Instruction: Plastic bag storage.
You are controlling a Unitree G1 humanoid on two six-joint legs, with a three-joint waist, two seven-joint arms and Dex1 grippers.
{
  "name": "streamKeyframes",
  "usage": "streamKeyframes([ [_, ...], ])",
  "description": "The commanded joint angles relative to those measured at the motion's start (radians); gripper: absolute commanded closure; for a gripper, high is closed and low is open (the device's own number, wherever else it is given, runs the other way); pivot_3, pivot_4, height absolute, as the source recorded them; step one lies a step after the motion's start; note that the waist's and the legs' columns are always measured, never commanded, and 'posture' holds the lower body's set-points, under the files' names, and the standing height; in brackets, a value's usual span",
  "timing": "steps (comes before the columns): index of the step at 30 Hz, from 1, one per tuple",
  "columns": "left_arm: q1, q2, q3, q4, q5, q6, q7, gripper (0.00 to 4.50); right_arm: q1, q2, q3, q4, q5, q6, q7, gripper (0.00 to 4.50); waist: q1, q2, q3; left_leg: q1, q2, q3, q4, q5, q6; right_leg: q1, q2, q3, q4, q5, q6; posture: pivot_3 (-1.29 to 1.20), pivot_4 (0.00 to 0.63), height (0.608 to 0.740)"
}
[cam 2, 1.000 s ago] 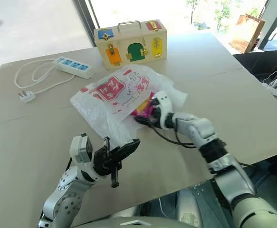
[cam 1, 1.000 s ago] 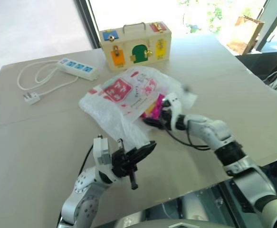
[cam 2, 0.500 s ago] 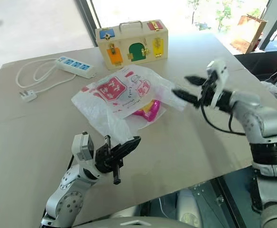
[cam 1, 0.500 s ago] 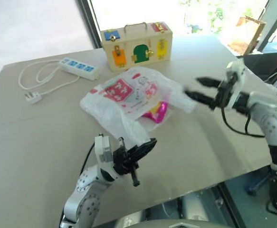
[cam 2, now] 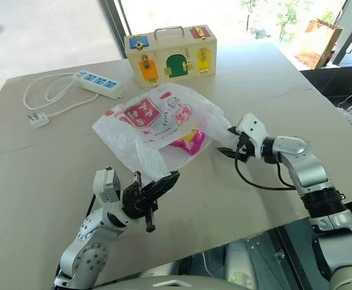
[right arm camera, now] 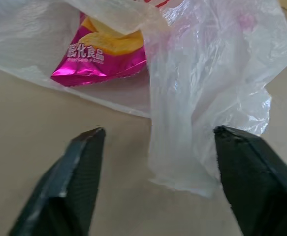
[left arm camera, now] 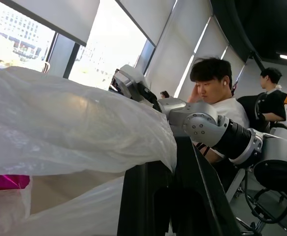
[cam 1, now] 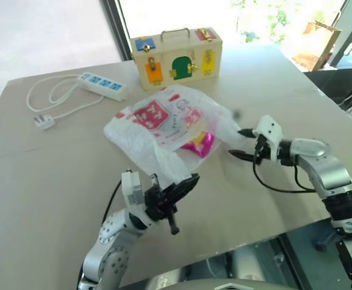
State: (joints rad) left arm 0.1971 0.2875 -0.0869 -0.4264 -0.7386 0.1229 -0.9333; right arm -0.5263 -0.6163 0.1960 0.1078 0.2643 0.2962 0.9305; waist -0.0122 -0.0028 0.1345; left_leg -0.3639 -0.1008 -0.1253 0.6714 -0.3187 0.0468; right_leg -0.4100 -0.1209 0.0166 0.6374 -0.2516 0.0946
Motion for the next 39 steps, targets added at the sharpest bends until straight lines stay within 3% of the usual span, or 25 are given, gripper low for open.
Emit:
streamKeyframes([
  [1,-0.001,-0.004,0.002,-0.026,0.001,-0.014,0.0,4.5,-0.012,0.006,-0.016,-0.008,-0.006,-0.01,0.024,2.7,0.0,0.0,0.0,0.0,0.0,0.0,0.0,0.0,0.0,0.0,0.0,0.0,0.0,0.0,0.0,0.0,0.15,0.74],
  [5,0.001,-0.009,-0.002,-0.024,0.006,-0.019,0.001,4.5,-0.031,0.021,0.011,0.034,-0.067,-0.053,0.02,4.45,0.0,0.0,0.0,0.0,0.0,0.0,0.0,0.0,0.0,0.0,0.0,0.0,0.0,0.0,0.0,0.0,0.15,0.74],
  [11,0.008,-0.008,0.006,-0.022,0.008,-0.024,-0.005,4.5,-0.046,0.05,-0.009,0.042,-0.058,-0.021,0.045,4.45,0.0,0.0,0.0,0.0,0.0,0.0,0.0,0.0,0.0,0.0,0.0,0.0,0.0,0.0,0.0,0.0,0.15,0.74],
  [16,0.001,0.002,0.035,-0.024,0.014,-0.023,0.017,4.5,-0.111,0.137,-0.232,-0.095,0.359,0.444,0.018,4.45,-0.001,0.001,0.001,0.0,0.0,0.0,0.0,0.0,0.0,0.0,0.0,0.0,0.0,0.0,0.0,0.0,0.15,0.74],
  [19,-0.086,0.039,0.104,-0.063,-0.122,0.107,0.107,4.5,-0.244,0.199,-0.452,-0.048,0.653,0.664,-0.118,4.45,0.002,0.001,0.002,0.0,0.001,-0.001,0.0,0.0,0.0,0.0,0.0,0.0,0.001,0.0,0.0,0.0,0.15,0.74],
  [22,-0.259,0.095,0.197,-0.087,-0.262,0.183,0.173,4.5,-0.414,0.248,-0.665,0.097,0.923,0.762,-0.312,4.45,0.005,0.0,0.002,-0.001,0.0,-0.004,0.001,0.0,0.0,0.0,0.0,-0.003,0.001,0.0,-0.001,0.0,0.15,0.74],
  [25,-0.545,0.16,0.321,-0.024,-0.395,0.229,0.295,4.5,-0.571,0.259,-0.833,0.276,1.098,0.728,-0.488,4.45,0.008,-0.003,0.004,-0.004,-0.001,-0.007,0.004,0.0,0.0,-0.001,0.0,-0.006,0.002,0.0,-0.001,0.0,0.15,0.74],
  [29,-0.823,0.199,0.402,0.106,-0.491,0.306,0.481,4.5,-0.681,0.254,-0.922,0.377,1.189,0.674,-0.619,4.45,-0.003,-0.003,0.005,-0.008,-0.003,-0.009,0.01,0.0,0.001,-0.001,-0.001,-0.008,0.006,0.001,-0.001,0.0,0.15,0.74],
  [33,-0.998,0.225,0.464,0.248,-0.532,0.343,0.553,4.5,-0.712,0.237,-0.914,0.382,1.17,0.646,-0.63,4.45,-0.027,-0.003,0.005,-0.009,-0.006,-0.013,0.012,-0.001,0.002,-0.003,-0.002,-0.009,0.005,0.001,-0.001,0.0,0.15,0.74],
  [39,-1.059,0.246,0.473,0.393,-0.42,0.324,0.513,4.5,-0.67,0.25,-0.867,0.328,1.129,0.627,-0.619,4.45,-0.059,-0.003,0.005,-0.011,-0.006,-0.016,0.013,-0.001,0.001,-0.005,-0.002,-0.01,0.006,0.001,-0.001,0.0,0.15,0.74],
])
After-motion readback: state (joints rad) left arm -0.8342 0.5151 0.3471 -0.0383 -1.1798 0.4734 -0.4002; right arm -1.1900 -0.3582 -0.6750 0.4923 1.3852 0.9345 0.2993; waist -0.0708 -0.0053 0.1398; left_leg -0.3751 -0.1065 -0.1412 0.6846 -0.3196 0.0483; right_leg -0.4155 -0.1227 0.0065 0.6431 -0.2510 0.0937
